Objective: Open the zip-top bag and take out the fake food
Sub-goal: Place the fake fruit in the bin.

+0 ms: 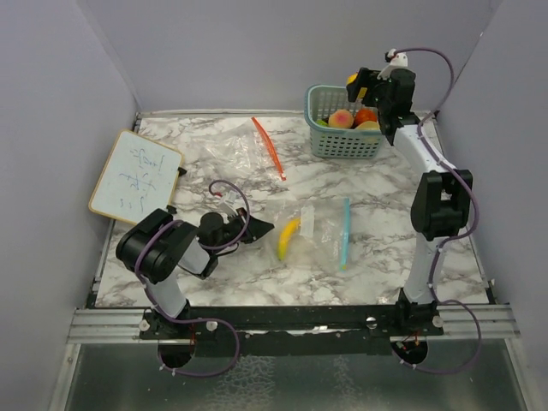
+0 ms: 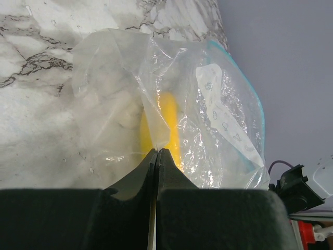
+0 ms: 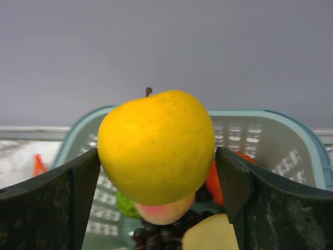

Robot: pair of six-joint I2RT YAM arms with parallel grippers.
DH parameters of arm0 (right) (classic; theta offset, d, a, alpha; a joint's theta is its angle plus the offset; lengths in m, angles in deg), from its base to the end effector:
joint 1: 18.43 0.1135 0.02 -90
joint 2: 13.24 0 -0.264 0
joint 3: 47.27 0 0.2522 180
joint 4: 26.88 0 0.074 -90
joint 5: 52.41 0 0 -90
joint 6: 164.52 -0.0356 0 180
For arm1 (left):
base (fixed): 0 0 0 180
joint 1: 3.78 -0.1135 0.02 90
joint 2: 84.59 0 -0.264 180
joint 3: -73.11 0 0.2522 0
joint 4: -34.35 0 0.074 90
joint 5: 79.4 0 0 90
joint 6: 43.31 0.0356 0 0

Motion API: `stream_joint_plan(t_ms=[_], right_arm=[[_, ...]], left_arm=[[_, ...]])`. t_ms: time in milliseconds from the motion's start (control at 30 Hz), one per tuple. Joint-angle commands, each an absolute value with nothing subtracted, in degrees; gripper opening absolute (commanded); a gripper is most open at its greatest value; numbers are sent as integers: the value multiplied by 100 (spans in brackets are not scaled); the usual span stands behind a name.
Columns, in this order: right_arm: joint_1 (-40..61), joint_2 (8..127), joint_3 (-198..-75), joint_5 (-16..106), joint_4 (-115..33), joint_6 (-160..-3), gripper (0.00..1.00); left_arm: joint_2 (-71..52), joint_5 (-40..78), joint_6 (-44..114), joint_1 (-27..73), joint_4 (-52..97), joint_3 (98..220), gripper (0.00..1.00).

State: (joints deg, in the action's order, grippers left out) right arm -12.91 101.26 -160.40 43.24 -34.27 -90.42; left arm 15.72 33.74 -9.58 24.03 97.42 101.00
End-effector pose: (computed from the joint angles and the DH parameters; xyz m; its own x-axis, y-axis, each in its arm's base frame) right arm 0.4871 0.0506 0.3310 -0.1985 0.2547 -0.9464 -0.1437 0.9476 0.2852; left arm 0.2135 -0.1284 0.1155 -0.7218 -0.4839 -0.4948 0.3092 0.4142 -0.8561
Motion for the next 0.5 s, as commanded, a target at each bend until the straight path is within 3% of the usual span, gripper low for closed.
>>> stream_joint_plan(t_ms=[0, 233, 467], right_arm=[[-1307, 10728, -16839, 4168, -3896, -8277, 100], [-1307, 9608, -15571, 4164, -3065, -8139, 99], [-1298, 7409, -12670, 4616, -2164, -8987, 98]], left_arm=[[955, 3531, -459, 2345, 9009, 10230, 0], [306, 3344, 115, 2338, 7883, 10472, 0], [413, 3412, 7, 2338, 7996, 10570, 0]])
